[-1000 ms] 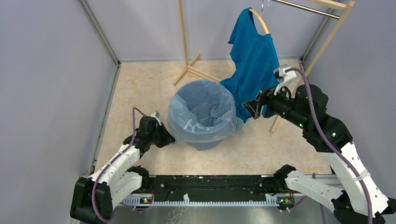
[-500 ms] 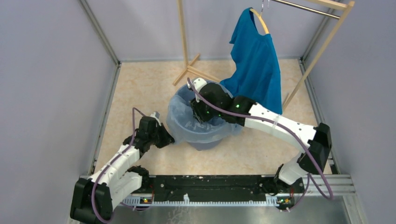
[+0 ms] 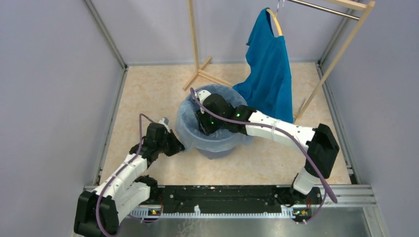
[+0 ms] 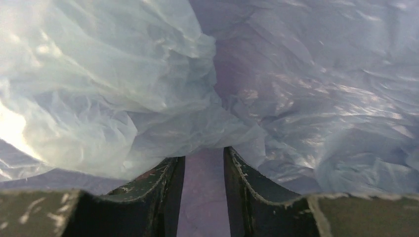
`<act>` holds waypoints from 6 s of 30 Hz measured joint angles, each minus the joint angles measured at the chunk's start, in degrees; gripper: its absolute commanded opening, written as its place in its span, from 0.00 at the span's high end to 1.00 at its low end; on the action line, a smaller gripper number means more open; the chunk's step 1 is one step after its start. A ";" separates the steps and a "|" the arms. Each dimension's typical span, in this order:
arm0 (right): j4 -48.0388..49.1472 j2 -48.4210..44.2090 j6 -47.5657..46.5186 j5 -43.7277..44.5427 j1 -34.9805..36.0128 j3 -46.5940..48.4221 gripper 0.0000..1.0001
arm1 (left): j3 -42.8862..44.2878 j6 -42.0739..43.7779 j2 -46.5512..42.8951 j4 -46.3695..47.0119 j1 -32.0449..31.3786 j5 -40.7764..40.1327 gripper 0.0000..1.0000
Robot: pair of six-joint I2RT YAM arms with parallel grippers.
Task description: Put the trash bags into the trash bin
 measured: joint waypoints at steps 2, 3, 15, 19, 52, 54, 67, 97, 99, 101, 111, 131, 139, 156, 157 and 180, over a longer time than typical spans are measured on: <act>-0.74 -1.05 -0.15 1.46 -0.07 0.02 0.55 | 0.04 0.09 0.13 0.00 0.00 0.02 0.96; -1.44 -1.90 -0.46 2.49 -0.17 0.02 0.52 | 0.09 0.15 0.24 0.00 0.00 0.04 0.96; -6.82 -7.87 -6.60 14.56 -2.84 4.81 0.44 | 0.68 1.38 -0.20 -0.72 0.00 -0.15 0.95; -5.11 -3.65 -6.10 13.51 -2.75 4.81 0.45 | 0.70 1.40 -0.28 -1.16 0.00 -0.13 0.95; 3.63 7.82 -5.27 11.17 -2.01 -0.81 0.50 | 1.44 1.38 -1.79 -2.84 0.00 -0.72 0.95; 5.03 9.68 -4.76 10.73 -2.01 -1.81 0.49 | 1.49 1.38 -1.79 -2.86 0.00 -0.74 0.95; 1.86 5.75 -3.54 9.73 -2.08 -0.92 0.31 | 1.66 1.40 -2.10 -3.26 0.00 -1.01 0.95; 1.07 5.29 -1.95 6.97 -4.33 0.83 0.20 | 5.07 1.07 -4.09 -7.72 0.00 -5.38 0.28; -0.76 0.85 -1.97 6.97 -4.33 1.97 0.18 | 5.53 0.09 -6.03 -9.42 0.00 -7.54 0.22; -2.01 -3.10 -2.01 6.99 -4.33 4.07 0.16 | 6.03 -0.72 -8.07 -11.30 0.00 -9.40 0.16; -5.51 -14.19 -3.50 8.50 -6.23 13.00 0.08 | 15.41 -4.72 -18.36 -24.30 0.00 -15.80 0.02; -10.45 -13.86 -2.25 10.12 -17.00 3.02 0.69 | 54.21 6.34 -20.55 -30.67 -0.04 -25.57 0.01; -5.31 -10.10 -0.17 12.52 -11.72 4.52 0.97 | 57.18 9.79 -19.58 -27.19 -0.04 -23.08 0.01; -5.66 37.88 7.96 11.10 6.54 61.99 1.00 | 68.02 14.95 -21.92 -24.20 -0.04 -20.00 0.01; -5.57 39.58 8.26 11.08 6.95 64.52 1.00 | 68.02 15.13 -22.01 -24.22 -0.04 -20.00 0.01; -5.70 33.31 2.08 14.40 10.12 64.54 0.11 | 66.66 16.33 -21.99 -25.00 -0.04 -20.00 0.01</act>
